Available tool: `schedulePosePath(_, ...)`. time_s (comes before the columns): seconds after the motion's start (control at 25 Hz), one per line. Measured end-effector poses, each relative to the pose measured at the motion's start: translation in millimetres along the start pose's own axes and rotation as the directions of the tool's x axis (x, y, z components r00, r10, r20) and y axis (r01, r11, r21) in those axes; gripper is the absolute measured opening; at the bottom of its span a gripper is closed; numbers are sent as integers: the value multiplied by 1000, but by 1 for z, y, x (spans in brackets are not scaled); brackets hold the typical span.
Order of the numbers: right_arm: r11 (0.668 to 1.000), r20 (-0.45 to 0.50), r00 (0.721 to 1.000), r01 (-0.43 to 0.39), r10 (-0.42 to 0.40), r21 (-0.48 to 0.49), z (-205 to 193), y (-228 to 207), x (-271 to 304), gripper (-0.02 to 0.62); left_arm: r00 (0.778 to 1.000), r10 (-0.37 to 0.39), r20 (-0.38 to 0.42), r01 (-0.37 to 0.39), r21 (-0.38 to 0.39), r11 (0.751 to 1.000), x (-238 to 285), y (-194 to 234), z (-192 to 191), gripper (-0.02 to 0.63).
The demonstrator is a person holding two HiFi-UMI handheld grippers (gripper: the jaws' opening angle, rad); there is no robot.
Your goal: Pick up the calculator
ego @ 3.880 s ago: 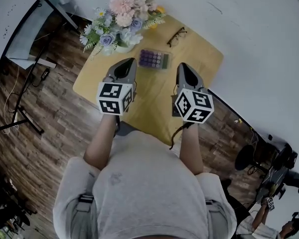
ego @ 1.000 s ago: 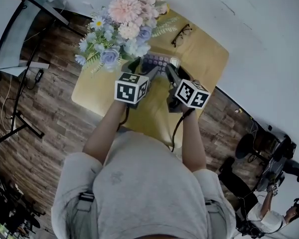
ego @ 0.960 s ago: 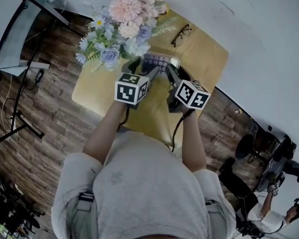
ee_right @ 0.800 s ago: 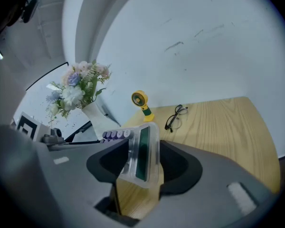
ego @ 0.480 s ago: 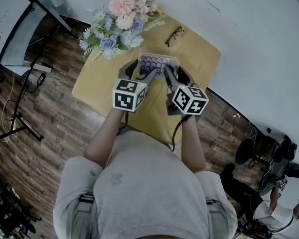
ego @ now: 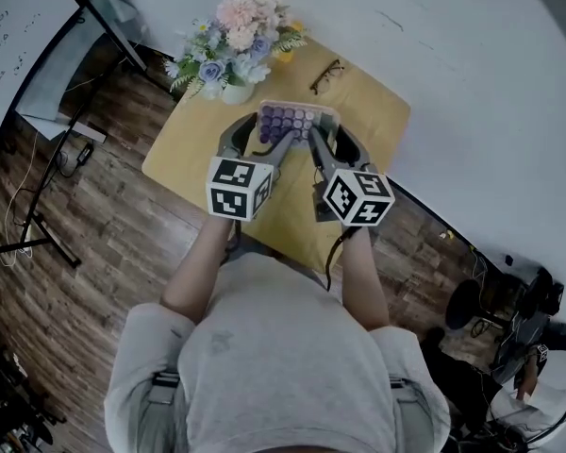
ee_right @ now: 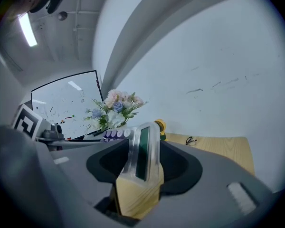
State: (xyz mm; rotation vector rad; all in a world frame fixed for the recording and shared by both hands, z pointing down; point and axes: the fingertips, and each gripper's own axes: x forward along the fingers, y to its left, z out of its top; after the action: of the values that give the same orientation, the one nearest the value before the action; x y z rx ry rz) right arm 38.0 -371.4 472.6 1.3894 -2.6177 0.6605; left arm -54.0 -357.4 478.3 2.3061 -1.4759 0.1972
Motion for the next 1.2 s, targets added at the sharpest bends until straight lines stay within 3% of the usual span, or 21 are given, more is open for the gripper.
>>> schedulePosePath(0.6,990,154,986,-48,68,-130,50,44,-56,198,985,24,173,-39,83,996,-60,-37,52,305)
schedulePosePath(1.2,973,289,951,-42,109,-227,90,66,-117,198,951,-2,310,-44,141,989,-103,-85,90,305)
